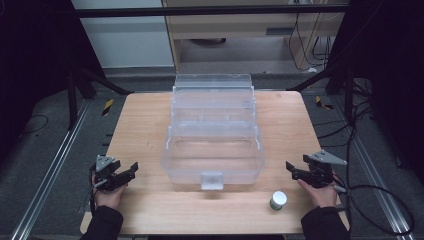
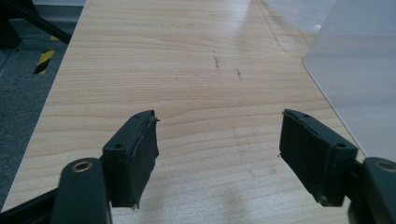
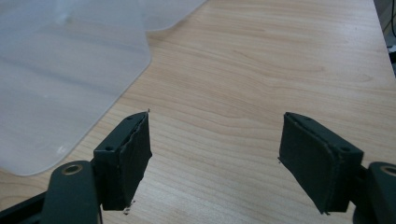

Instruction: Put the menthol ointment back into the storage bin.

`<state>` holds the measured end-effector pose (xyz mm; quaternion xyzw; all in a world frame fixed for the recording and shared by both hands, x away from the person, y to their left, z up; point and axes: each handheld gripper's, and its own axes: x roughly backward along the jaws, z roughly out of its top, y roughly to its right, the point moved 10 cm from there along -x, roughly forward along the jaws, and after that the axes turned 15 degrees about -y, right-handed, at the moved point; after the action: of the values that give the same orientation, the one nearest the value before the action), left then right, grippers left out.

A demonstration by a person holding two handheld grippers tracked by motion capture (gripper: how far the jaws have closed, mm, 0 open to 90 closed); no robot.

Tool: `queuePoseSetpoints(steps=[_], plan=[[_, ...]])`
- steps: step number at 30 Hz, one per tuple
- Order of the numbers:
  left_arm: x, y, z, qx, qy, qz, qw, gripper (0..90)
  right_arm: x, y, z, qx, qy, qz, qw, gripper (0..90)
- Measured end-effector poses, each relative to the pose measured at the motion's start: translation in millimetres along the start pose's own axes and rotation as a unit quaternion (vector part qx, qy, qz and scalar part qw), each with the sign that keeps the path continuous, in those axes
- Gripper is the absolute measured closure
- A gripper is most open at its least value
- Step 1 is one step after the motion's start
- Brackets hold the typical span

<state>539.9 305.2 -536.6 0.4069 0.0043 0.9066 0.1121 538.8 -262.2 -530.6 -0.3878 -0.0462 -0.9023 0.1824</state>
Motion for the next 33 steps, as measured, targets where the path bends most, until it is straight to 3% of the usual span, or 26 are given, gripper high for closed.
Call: queuePoseSetpoints(steps=[2,8,9,14,16,18,24,33], plan=[[0.2,1.7,-2.2,-0.013,-0.004,0.002,0.9999,31.5,1.9,-1.4,1.5,0.011,-0.003,0.001,0.9999,25.1],[-0.3,2.4,-3.4,-0.025,-0.007,0.007,0.9996,34.5,3.8,-10.4,5.6,0.029,-0.018,0.013,0.9993,25.3],[-0.9,1.8,-3.0,-0.025,-0.008,0.010,0.9996,34.9,4.3,-13.6,8.5,0.045,-0.026,0.014,0.9985,25.5],[-2.5,1.8,-4.9,-0.027,-0.014,0.016,0.9994,34.9,12.2,-16.6,20.8,0.066,-0.011,0.008,0.9977,26.8],[-2.7,2.4,-5.0,-0.028,-0.014,0.017,0.9994,35.0,13.7,-19.0,25.4,0.064,-0.014,0.024,0.9976,26.3],[-3.6,2.8,-4.8,-0.030,-0.015,0.018,0.9993,35.0,13.8,-20.0,29.6,0.083,-0.025,0.022,0.9960,25.8],[-3.4,2.2,-5.1,-0.030,-0.015,0.021,0.9992,34.8,17.1,-26.0,37.5,0.108,-0.041,0.033,0.9927,25.3],[-3.0,2.1,-5.1,-0.030,-0.016,0.022,0.9992,34.7,32.7,-40.6,53.8,0.150,-0.051,0.046,0.9863,24.8]])
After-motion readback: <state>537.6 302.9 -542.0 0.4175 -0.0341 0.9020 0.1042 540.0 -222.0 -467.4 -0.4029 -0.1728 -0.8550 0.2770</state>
